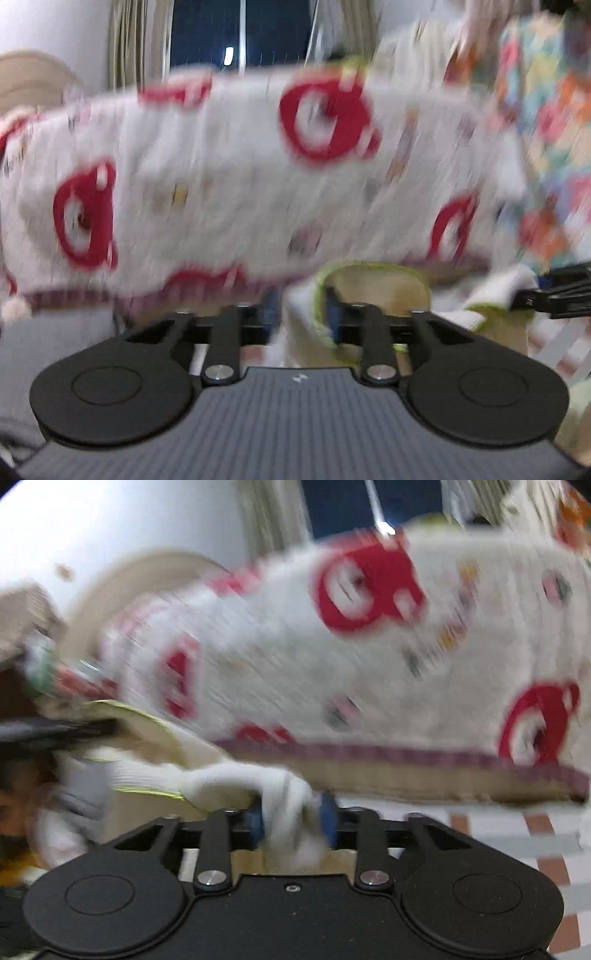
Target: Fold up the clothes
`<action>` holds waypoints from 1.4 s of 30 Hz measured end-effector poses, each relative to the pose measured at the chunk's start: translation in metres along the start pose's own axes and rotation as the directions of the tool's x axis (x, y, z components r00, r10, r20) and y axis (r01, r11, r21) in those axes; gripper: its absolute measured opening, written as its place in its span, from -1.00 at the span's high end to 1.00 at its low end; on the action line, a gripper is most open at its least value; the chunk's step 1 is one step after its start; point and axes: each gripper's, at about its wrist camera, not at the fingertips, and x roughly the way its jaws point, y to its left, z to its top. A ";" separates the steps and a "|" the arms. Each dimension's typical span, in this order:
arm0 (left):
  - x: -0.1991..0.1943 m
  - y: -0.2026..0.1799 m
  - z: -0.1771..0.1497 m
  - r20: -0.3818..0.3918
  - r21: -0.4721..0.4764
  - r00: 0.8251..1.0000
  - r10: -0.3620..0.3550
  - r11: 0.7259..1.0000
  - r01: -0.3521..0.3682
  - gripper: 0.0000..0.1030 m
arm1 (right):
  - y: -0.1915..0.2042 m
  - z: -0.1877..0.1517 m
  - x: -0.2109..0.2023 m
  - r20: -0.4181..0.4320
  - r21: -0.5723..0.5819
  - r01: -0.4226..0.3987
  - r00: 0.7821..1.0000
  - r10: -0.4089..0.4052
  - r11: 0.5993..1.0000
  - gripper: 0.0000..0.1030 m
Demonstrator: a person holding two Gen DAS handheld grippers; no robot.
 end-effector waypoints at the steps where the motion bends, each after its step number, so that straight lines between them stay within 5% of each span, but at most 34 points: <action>1: 0.009 0.005 -0.016 -0.036 -0.006 0.999 0.010 1.000 -0.010 0.30 | -0.005 -0.013 0.026 -0.054 -0.015 0.041 0.998 -0.042 0.999 0.11; 4: 0.012 0.022 -0.070 -0.142 -0.074 0.990 -0.018 0.997 0.008 0.16 | -0.022 -0.069 0.068 -0.134 -0.056 0.126 0.982 -0.132 0.990 0.11; 8: 0.007 0.048 -0.135 -0.294 -0.216 0.954 -0.065 0.977 0.000 0.14 | -0.045 -0.116 0.081 -0.263 -0.031 0.121 0.957 -0.125 0.992 0.07; 13: 0.006 0.056 -0.175 -0.332 -0.242 0.941 -0.064 0.970 -0.019 0.13 | -0.067 -0.105 0.096 -0.175 0.111 0.089 0.982 -0.069 0.990 -0.18; 16: 0.002 0.054 -0.177 -0.288 -0.278 0.952 -0.105 0.960 0.022 0.13 | -0.066 -0.114 0.113 -0.173 0.092 0.053 0.984 -0.036 0.994 -0.17; 21: 0.018 0.046 -0.172 -0.356 -0.358 0.910 -0.211 0.931 0.075 0.16 | -0.058 -0.119 0.117 -0.266 -0.012 0.044 0.963 -0.045 0.999 -0.13; 24: 0.025 0.041 -0.173 -0.366 -0.411 0.893 -0.263 0.906 0.099 0.13 | -0.064 -0.119 0.117 -0.288 -0.091 0.131 0.945 -0.152 0.987 0.03; 25: 0.027 0.039 -0.173 -0.365 -0.424 0.889 -0.276 0.900 0.105 0.13 | -0.067 -0.118 0.117 -0.297 -0.090 0.137 0.942 -0.158 0.986 0.11; 26: 0.029 0.037 -0.173 -0.369 -0.431 0.886 -0.281 0.896 0.104 0.07 | -0.073 -0.117 0.115 -0.304 -0.052 0.125 0.943 -0.135 0.991 0.66; 27: 0.031 0.035 -0.174 -0.376 -0.430 0.885 -0.274 0.898 0.095 0.02 | -0.078 -0.117 0.114 -0.310 -0.009 0.111 0.945 -0.108 0.994 0.91; 34: 0.040 0.025 -0.174 -0.384 -0.467 0.883 -0.272 0.882 0.068 -0.22 | -0.103 -0.119 0.118 -0.343 0.150 0.098 0.938 -0.041 0.984 0.69; 36: 0.038 0.022 -0.172 -0.359 -0.456 0.888 -0.286 0.884 0.100 -0.16 | -0.112 -0.123 0.123 -0.378 0.222 0.076 0.926 0.014 0.972 0.37; 37: 0.037 0.019 -0.170 -0.348 -0.440 0.893 -0.287 0.891 0.115 -0.06 | -0.113 -0.125 0.126 -0.394 0.239 0.043 0.917 0.057 0.970 0.38; 39: 0.033 0.013 -0.165 -0.342 -0.381 0.903 -0.259 0.917 0.119 0.54 | -0.111 -0.126 0.126 -0.392 0.238 0.031 0.917 0.067 0.971 0.38; 42: 0.034 0.015 -0.164 -0.350 -0.378 0.908 -0.230 0.921 0.088 0.71 | -0.113 -0.125 0.124 -0.374 0.236 0.058 0.927 0.036 0.970 0.38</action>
